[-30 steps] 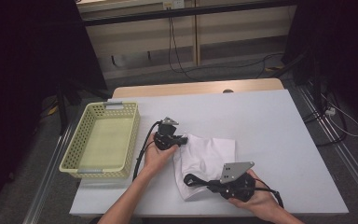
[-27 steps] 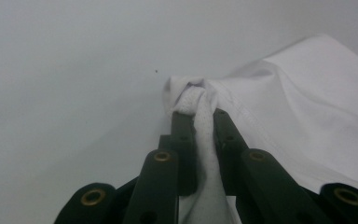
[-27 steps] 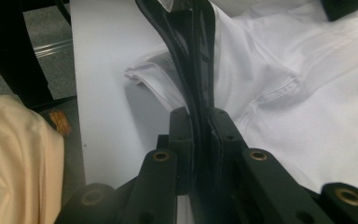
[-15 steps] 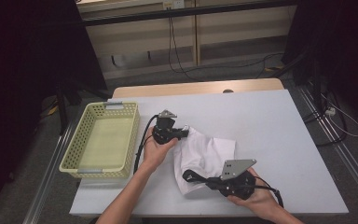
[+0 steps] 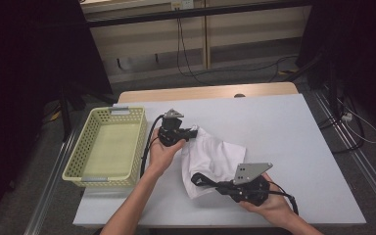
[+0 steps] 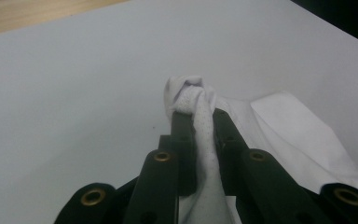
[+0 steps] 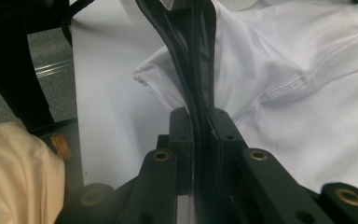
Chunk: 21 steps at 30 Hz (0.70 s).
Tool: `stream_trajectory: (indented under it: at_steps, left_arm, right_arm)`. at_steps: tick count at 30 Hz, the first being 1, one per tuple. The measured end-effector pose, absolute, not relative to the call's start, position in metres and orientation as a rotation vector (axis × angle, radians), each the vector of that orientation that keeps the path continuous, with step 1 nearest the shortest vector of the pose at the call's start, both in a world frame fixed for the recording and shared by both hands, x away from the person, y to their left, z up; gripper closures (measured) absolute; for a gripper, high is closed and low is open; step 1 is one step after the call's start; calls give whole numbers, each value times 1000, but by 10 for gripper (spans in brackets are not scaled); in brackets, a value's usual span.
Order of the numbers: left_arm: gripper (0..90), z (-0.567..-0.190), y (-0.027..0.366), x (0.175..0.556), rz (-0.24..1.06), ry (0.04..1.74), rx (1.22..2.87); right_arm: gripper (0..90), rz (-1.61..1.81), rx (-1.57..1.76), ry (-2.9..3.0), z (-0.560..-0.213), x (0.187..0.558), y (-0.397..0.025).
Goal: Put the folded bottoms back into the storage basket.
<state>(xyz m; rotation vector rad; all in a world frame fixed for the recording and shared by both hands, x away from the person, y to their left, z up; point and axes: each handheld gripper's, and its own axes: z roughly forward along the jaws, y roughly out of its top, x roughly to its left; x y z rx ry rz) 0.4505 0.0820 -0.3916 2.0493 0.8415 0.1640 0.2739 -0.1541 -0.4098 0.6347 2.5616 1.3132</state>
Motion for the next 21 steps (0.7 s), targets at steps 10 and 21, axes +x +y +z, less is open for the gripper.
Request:
stream_trajectory:
  at_steps: [10,21]
  left_arm:
    - [819,-377,80,457,168,830,2023]
    - [820,-373,83,471,173,859,1997]
  right_arm:
    - [809,1322,650,2530,-401,277,-153]
    - [809,1372,679,2488,-392,290,-154]
